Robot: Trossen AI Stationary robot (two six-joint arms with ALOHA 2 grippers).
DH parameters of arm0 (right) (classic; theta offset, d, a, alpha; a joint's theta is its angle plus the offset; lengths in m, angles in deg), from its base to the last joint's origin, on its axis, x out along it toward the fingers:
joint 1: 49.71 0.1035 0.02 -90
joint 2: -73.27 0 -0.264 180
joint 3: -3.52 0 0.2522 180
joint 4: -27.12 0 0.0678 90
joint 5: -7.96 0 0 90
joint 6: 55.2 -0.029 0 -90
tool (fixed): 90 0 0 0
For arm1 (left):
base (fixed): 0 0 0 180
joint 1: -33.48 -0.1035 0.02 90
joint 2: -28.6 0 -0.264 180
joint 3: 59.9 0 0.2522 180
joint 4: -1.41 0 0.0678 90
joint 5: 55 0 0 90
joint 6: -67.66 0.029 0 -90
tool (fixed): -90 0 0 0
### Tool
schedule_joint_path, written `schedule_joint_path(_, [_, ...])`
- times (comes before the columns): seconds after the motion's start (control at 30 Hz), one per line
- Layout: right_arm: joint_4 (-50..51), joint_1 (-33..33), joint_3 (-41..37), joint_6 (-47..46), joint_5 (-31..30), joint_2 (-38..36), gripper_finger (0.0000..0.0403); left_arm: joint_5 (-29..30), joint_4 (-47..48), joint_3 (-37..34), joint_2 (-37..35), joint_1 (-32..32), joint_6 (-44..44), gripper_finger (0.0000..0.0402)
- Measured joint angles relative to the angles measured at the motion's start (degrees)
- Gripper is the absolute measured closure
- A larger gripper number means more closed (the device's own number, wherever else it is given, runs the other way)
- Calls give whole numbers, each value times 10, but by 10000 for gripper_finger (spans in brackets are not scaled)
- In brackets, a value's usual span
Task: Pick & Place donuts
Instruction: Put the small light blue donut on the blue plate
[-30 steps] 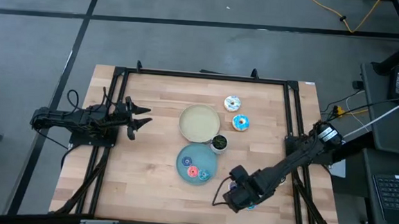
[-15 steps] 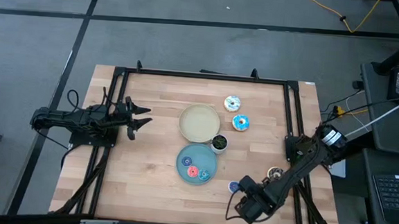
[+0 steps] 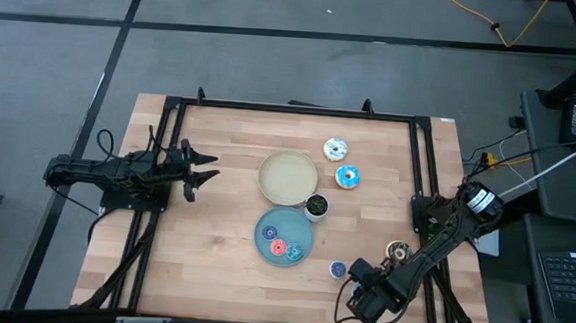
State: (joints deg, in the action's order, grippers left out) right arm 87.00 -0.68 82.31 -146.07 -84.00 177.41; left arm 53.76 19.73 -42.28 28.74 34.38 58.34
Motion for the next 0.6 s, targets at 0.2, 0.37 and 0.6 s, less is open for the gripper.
schedule_joint_path(0.2, [-1,0,-5,11,-14,0,219,0,0,0,0,0,0,205])
schedule_joint_path(0.37, [-1,0,-5,14,-14,1,226,0,0,0,0,0,0,205])
schedule_joint_path(0.6, [-25,0,-5,16,-1,14,274,0,0,0,0,0,0,205])
